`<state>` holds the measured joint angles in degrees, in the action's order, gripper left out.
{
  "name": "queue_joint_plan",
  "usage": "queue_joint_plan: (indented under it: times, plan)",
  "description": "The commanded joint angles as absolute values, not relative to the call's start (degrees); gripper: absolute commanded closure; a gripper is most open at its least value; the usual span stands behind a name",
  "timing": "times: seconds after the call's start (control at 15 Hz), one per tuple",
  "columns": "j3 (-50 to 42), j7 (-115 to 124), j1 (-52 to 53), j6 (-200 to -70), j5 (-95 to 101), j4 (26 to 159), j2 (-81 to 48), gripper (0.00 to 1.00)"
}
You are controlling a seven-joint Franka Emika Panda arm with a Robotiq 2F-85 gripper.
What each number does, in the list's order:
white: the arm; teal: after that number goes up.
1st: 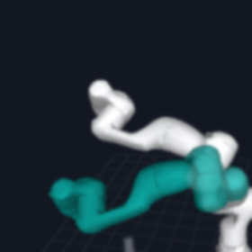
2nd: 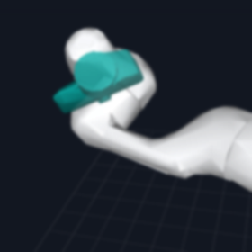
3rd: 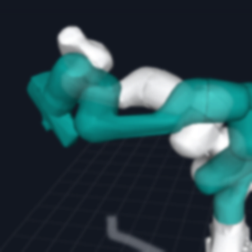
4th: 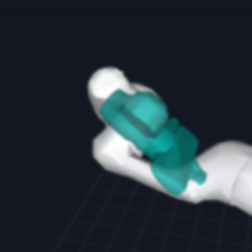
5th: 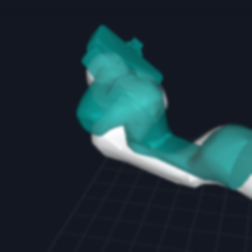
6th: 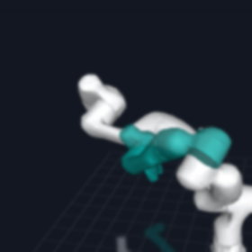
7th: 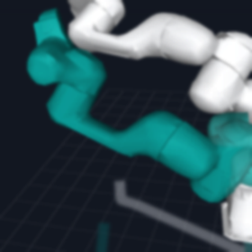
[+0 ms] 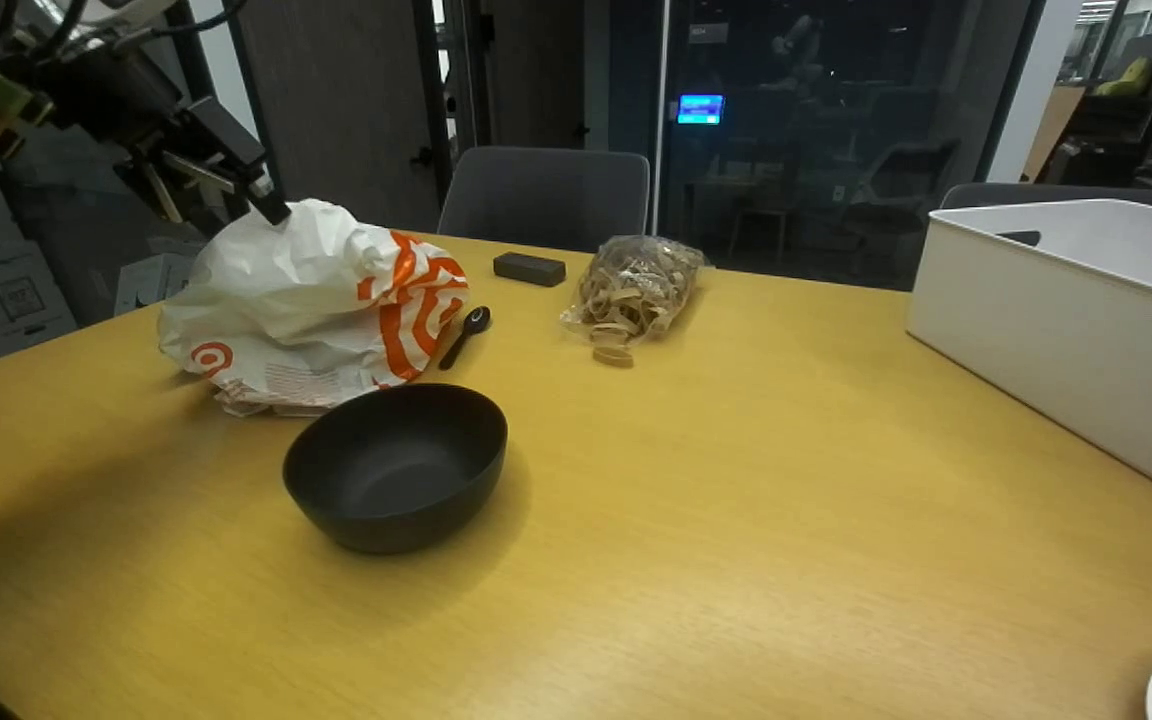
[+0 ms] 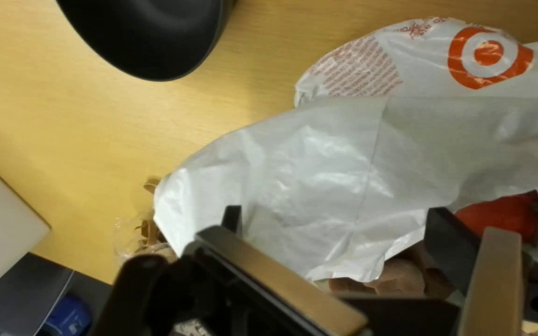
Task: Put the radish and orange in the black bowl and put the moose on the table.
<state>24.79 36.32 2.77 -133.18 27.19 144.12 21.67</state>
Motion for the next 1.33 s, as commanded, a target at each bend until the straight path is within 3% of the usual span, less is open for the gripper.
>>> queue_joint_plan:
  times: [0.0, 0.47, 0.53, 0.67, 1.2, 1.27]
  plan:
    - [24.69, 36.55, 3.94, -131.46, 29.05, 141.84, 18.86, 0.00]
    - [20.22, 35.83, 4.27, -131.11, 26.74, 139.98, 13.27, 0.00]
    - [19.37, 36.06, 4.20, -131.01, 26.83, 139.82, 12.89, 0.25]
    - [18.05, 36.51, 4.38, -130.83, 26.70, 139.34, 12.52, 0.34]
    - [16.60, 36.63, 4.67, -129.18, 26.95, 138.13, 12.71, 0.96]
    - [16.80, 36.90, 4.54, -128.16, 27.79, 137.92, 12.67, 0.98]
